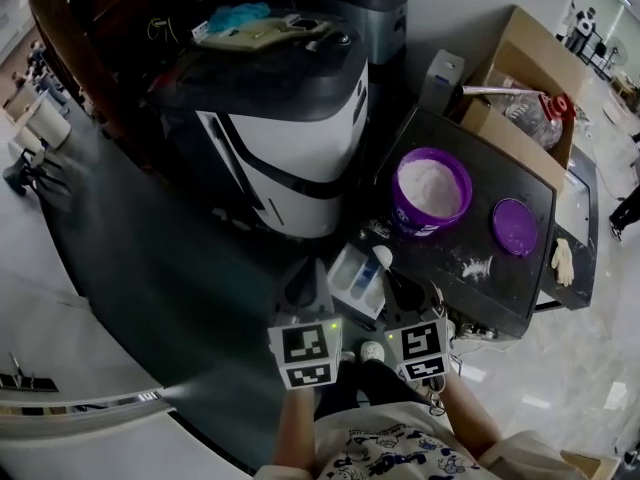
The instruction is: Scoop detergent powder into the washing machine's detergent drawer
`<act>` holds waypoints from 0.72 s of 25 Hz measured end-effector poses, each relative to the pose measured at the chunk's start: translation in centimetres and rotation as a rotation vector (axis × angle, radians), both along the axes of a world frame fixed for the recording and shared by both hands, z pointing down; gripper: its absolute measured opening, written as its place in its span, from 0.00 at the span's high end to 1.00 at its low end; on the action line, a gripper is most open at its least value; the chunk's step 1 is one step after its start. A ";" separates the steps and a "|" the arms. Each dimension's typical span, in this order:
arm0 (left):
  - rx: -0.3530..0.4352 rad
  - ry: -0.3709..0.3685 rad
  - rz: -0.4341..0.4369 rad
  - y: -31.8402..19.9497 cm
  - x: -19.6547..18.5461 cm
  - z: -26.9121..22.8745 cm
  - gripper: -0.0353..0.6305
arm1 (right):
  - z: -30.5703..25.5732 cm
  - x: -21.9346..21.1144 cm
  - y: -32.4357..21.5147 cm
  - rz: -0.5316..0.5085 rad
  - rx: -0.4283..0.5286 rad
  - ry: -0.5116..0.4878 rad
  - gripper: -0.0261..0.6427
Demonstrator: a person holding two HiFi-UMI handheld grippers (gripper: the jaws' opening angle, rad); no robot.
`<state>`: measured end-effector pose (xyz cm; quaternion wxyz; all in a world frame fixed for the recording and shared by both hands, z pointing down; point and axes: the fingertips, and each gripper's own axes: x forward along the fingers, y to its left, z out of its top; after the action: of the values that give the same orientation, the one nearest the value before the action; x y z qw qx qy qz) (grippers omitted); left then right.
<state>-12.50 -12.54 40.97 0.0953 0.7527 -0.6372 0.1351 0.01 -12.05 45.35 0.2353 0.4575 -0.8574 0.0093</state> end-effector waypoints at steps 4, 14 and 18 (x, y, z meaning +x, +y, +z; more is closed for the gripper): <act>0.031 -0.007 -0.006 0.1 -0.2 -1.3 0.94 | -2.1 -0.2 -0.6 0.016 0.038 -0.038 0.93; 0.126 -0.032 -0.013 0.3 -0.2 -5.5 0.94 | -7.7 -0.5 -0.8 0.016 0.144 -0.097 0.93; 0.163 -0.039 -0.019 0.4 -0.1 -6.9 0.94 | -9.9 -0.3 -1.0 0.025 0.195 -0.120 0.93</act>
<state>-12.59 -12.17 34.03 0.0224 0.7490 -0.6551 0.0965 -0.32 -13.08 35.46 0.1377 0.4875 -0.8611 -0.0439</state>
